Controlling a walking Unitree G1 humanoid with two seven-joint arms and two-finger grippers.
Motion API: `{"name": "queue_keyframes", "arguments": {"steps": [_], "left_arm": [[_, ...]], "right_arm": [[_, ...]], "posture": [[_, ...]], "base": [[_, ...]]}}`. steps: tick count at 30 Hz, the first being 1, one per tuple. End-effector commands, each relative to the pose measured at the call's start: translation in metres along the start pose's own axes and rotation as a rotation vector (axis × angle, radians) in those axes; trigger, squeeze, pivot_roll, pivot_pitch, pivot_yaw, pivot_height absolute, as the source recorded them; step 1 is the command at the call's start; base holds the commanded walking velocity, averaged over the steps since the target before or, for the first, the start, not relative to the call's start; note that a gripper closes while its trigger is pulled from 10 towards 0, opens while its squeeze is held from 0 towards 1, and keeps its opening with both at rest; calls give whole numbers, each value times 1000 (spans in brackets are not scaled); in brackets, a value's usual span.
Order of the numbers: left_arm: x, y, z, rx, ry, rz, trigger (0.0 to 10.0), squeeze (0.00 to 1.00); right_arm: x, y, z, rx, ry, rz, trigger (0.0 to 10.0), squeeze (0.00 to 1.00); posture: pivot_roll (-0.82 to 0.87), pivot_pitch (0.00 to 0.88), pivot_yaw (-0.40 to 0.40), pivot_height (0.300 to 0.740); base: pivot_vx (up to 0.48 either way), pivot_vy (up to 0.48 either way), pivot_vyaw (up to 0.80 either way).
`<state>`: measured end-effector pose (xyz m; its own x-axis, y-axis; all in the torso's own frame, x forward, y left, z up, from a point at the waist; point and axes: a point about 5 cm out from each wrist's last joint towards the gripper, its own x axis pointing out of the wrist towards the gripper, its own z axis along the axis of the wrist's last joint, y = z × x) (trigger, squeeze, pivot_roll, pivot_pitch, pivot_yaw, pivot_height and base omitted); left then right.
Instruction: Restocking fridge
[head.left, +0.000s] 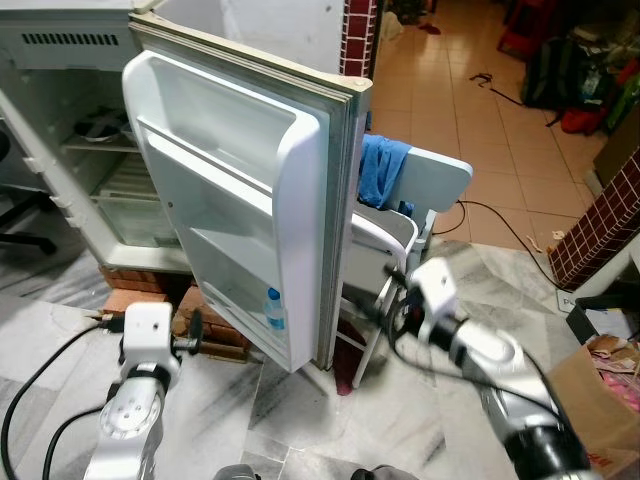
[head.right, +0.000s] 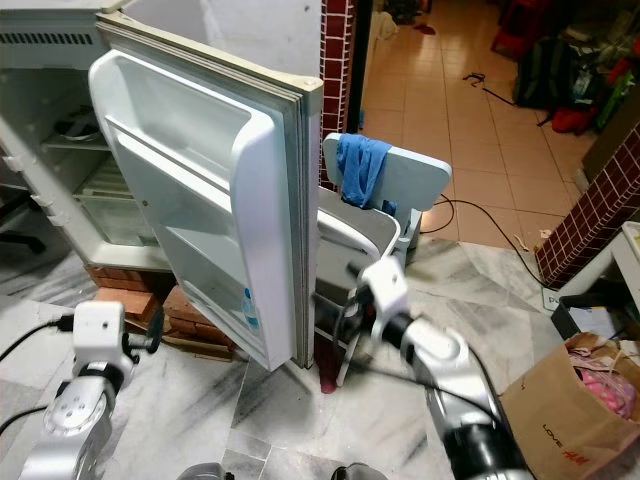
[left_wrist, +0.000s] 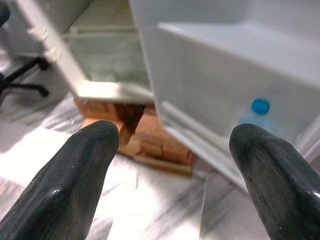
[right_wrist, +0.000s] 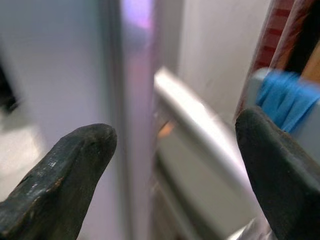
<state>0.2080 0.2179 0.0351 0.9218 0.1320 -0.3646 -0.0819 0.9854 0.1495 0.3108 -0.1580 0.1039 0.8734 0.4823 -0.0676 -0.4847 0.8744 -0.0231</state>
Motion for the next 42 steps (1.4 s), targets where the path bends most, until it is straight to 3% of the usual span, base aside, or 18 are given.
{"name": "queue_keyframes", "arguments": {"steps": [1, 8, 11, 13, 14, 16, 19, 20, 22, 26, 28, 31, 34, 37, 39, 42], "left_arm": [[-3, 9, -1, 32, 18, 28, 10000, 0], [-7, 13, -7, -18, 44, 56, 10000, 0], [-8, 11, -6, -16, 49, 50, 10000, 0], [-8, 11, -7, -16, 52, 47, 10000, 0], [-7, 11, -7, -14, 50, 43, 10000, 0], [-7, 11, -7, -14, 50, 43, 10000, 0], [-5, 11, -11, -14, 56, 38, 10000, 0], [-3, 13, -17, -16, 68, 38, 10000, 0], [-2, 14, -20, -16, 74, 38, 10000, 0], [-1, 17, -28, -20, 90, 44, 10000, 0], [0, 18, -31, -23, 98, 47, 10000, 0], [1, 18, -38, -26, 111, 46, 10000, 0], [1, 18, -40, -26, 115, 44, 10000, 0], [3, 19, -45, -28, 120, 43, 10000, 0], [4, 19, -50, -31, 130, 42, 10000, 0], [5, 19, -53, -33, 136, 41, 10000, 0]], "right_arm": [[11, -9, 13, 32, -69, -98, 10000, 0], [44, -6, 46, 147, -188, -149, 10000, 0], [60, 9, 61, 247, -254, -61, 10000, 0], [63, 23, 71, 326, -298, 65, 10000, 0], [60, 36, 78, 390, -325, 194, 10000, 0], [60, 36, 78, 390, -325, 194, 10000, 0], [41, 68, 96, 535, -381, 541, 10000, 0], [15, 86, 106, 601, -400, 774, 10000, 0], [0, 94, 109, 633, -399, 882, 10000, 0], [-15, 95, 100, 678, -367, 896, 10000, 0], [-17, 93, 90, 674, -324, 877, 10000, 0], [-11, 80, 55, 582, -165, 700, 10000, 0], [-10, 73, 40, 525, -95, 636, 10000, 0], [-17, 62, 19, 420, 42, 610, 10000, 0], [-26, 52, -3, 282, 201, 608, 10000, 0], [-30, 35, -24, 123, 348, 541, 10000, 0]], "posture": [[132, 35, -6, 740], [160, 29, -19, 740], [168, 23, -24, 740], [169, 22, -25, 740], [167, 21, -26, 740], [167, 21, -26, 740], [165, 21, -27, 740], [163, 20, -27, 740], [163, 24, -28, 740], [162, 29, -28, 740], [160, 33, -29, 740], [157, 38, -28, 740], [159, 39, -29, 740], [161, 41, -29, 740], [160, 42, -31, 740], [159, 45, -33, 740]], "base": [[0, 0, 0], [0, 0, 0], [0, 0, 0], [0, 0, 0], [0, 0, 0], [0, 0, 0], [0, 0, 0], [0, 0, 0], [0, 0, 0], [0, 0, 0], [0, 0, 0], [0, 0, 0], [0, 0, 0], [0, 0, 0], [0, 0, 0], [0, 0, 0]]}}
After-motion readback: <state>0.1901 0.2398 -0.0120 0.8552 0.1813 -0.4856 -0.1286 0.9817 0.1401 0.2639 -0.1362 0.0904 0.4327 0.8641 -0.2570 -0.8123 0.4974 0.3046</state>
